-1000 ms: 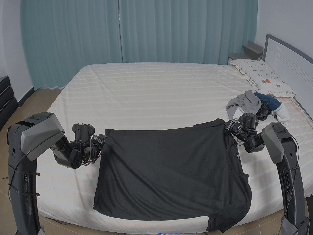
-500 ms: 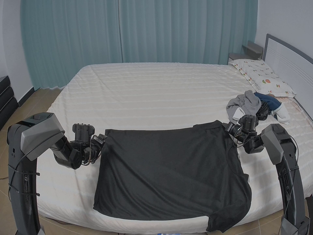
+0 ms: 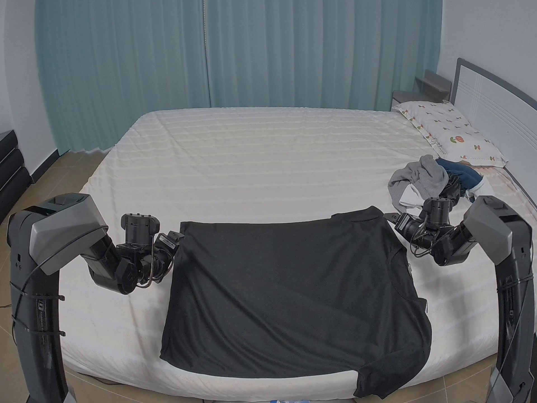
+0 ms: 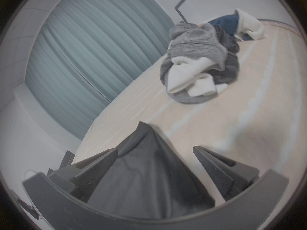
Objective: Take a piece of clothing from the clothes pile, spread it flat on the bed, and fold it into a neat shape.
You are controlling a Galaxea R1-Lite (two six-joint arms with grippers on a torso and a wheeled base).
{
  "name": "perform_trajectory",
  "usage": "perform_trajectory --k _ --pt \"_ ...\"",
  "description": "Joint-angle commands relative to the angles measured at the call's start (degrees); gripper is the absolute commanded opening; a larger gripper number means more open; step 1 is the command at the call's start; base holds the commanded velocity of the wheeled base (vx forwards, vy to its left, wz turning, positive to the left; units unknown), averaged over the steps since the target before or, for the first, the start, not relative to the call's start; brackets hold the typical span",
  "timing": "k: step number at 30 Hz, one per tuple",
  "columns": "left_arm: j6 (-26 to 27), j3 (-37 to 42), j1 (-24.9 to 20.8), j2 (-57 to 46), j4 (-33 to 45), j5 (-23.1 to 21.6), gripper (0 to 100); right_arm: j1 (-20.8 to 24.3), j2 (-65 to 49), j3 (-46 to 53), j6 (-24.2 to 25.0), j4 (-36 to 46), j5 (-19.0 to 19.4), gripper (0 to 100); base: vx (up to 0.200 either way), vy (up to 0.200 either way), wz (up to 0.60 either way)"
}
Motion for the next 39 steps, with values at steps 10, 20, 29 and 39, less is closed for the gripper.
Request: perform_trajectory --k 10,20,29,39 --pt "0.3 15.5 -1.3 -11.2 -1.8 -3.4 100 2.7 -30.9 45.7 7.5 -7.1 2.5 100 -0.06 0.0 0.0" --pt "1.7 24.0 -3.7 -12.7 -2.1 -4.8 100 0.7 -25.3 59.1 12.5 -27.8 11.4 100 -0.2 0.0 0.0" --pt "6.1 27.9 -6.6 -12.2 -2.3 -5.3 100 -0.6 -23.1 60.7 12.7 -31.8 11.6 100 -0.044 0.0 0.0" --pt "6.2 27.8 -8.5 -9.9 -4.5 -2.1 100 -0.9 -22.6 60.7 12.7 -31.8 11.6 100 0.0 0.0 0.0"
